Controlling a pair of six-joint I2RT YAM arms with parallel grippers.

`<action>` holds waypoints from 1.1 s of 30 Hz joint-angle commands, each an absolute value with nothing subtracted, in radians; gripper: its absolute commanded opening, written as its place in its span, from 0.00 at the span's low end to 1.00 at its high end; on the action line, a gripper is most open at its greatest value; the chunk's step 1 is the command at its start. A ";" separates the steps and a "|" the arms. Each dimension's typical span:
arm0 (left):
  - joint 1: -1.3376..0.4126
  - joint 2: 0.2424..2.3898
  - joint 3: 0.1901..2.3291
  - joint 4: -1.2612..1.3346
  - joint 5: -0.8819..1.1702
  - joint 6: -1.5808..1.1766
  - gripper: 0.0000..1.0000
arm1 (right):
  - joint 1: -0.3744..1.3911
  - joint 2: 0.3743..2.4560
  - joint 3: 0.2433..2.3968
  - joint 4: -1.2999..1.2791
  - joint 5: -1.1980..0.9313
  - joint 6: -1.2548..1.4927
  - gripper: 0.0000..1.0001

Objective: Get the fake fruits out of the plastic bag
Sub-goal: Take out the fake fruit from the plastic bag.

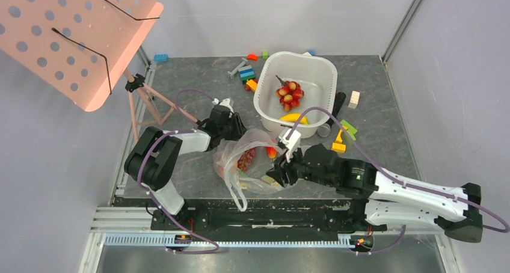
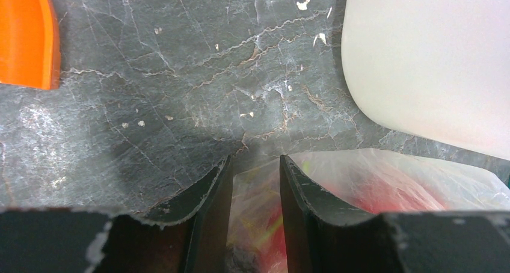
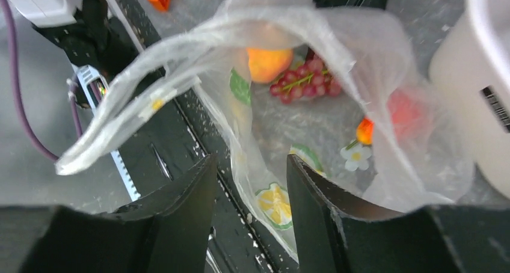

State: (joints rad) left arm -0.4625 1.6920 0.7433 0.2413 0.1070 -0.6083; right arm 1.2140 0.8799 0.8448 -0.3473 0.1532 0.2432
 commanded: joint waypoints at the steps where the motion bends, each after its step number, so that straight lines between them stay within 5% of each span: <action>1: -0.469 1.690 0.758 0.254 0.093 -0.609 0.42 | 1.235 0.941 0.777 -0.253 0.131 0.299 0.48; 17: -0.468 1.688 0.759 0.258 0.100 -0.612 0.42 | 1.219 1.285 0.822 -0.158 0.652 0.494 0.45; 33: -0.469 1.686 0.759 0.260 0.105 -0.611 0.42 | 1.081 1.460 0.840 -0.008 0.661 0.521 0.64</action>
